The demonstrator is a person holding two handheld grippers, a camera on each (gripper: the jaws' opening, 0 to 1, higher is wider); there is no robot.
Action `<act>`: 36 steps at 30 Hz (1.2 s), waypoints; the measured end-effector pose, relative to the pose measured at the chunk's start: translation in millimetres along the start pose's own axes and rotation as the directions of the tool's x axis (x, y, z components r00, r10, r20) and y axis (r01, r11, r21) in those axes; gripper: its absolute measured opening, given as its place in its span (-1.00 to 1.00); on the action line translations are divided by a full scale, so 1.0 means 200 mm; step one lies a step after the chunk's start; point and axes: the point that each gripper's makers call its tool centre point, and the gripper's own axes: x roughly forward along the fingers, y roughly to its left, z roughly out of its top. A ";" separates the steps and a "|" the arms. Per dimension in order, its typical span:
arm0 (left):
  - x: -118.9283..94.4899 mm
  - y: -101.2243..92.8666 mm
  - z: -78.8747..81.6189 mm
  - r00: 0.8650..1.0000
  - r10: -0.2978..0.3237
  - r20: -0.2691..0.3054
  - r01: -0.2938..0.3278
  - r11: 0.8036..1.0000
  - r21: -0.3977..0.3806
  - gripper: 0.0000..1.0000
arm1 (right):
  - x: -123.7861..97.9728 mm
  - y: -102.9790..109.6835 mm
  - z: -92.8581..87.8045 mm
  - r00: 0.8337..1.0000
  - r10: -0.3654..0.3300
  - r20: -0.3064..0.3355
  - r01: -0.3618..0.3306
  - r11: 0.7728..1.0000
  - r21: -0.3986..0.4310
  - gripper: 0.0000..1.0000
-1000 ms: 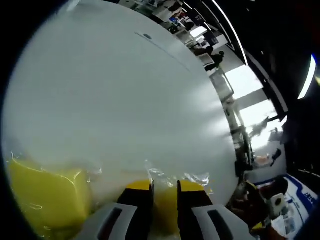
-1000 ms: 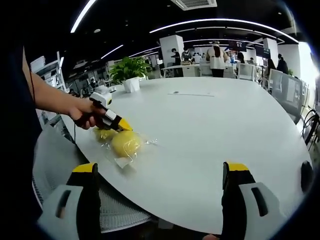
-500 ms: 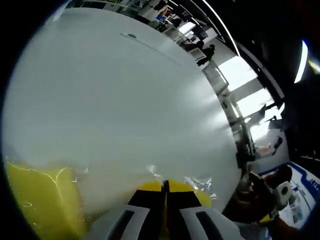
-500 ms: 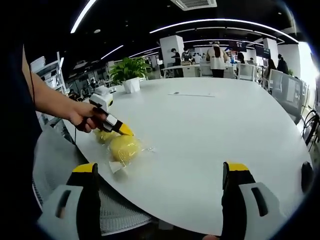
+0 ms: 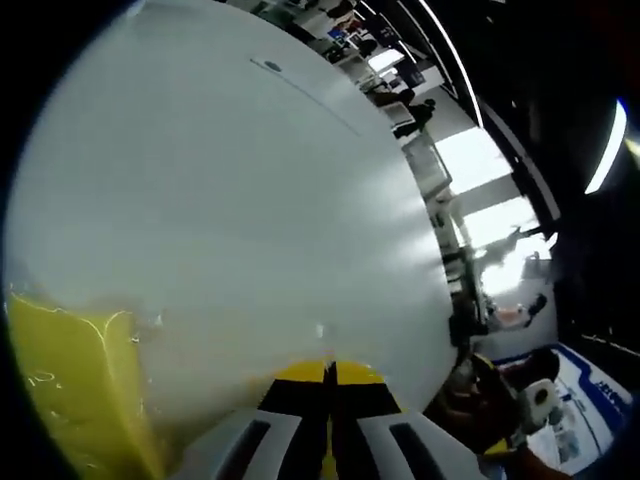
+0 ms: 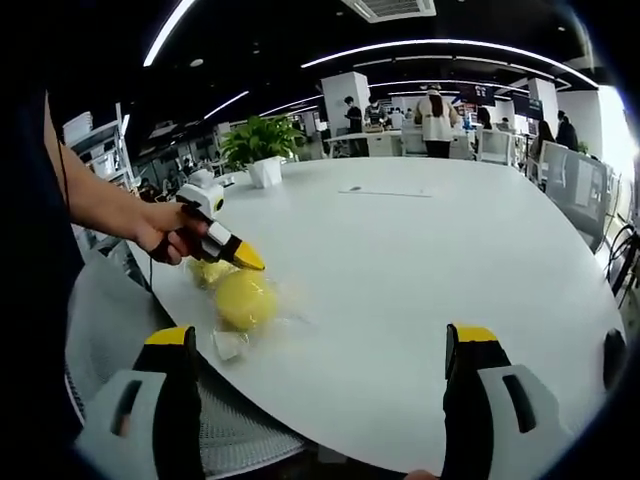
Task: Compare the silicone blocks by pressing each to a similar depth, holding the contact briefly, and releasing to observe deformation and rebound differences across the visible hardness samples.
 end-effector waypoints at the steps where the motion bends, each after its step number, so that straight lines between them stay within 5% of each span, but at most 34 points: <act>1: 0.00 -0.01 0.00 1.000 -0.008 0.001 0.008 1.000 0.004 -1.00 | 0.00 0.00 0.00 1.000 0.001 0.001 -0.001 1.000 -0.002 0.93; 15: -0.06 -0.21 0.00 0.993 -0.117 -0.019 0.119 0.978 0.173 -1.00 | 0.00 0.02 0.03 1.000 0.007 0.012 -0.007 1.000 -0.018 0.93; 36: -0.16 -0.35 0.08 0.986 -0.165 -0.006 0.161 0.951 0.263 -1.00 | 0.01 0.06 0.09 0.999 0.021 0.034 -0.020 0.999 -0.043 0.93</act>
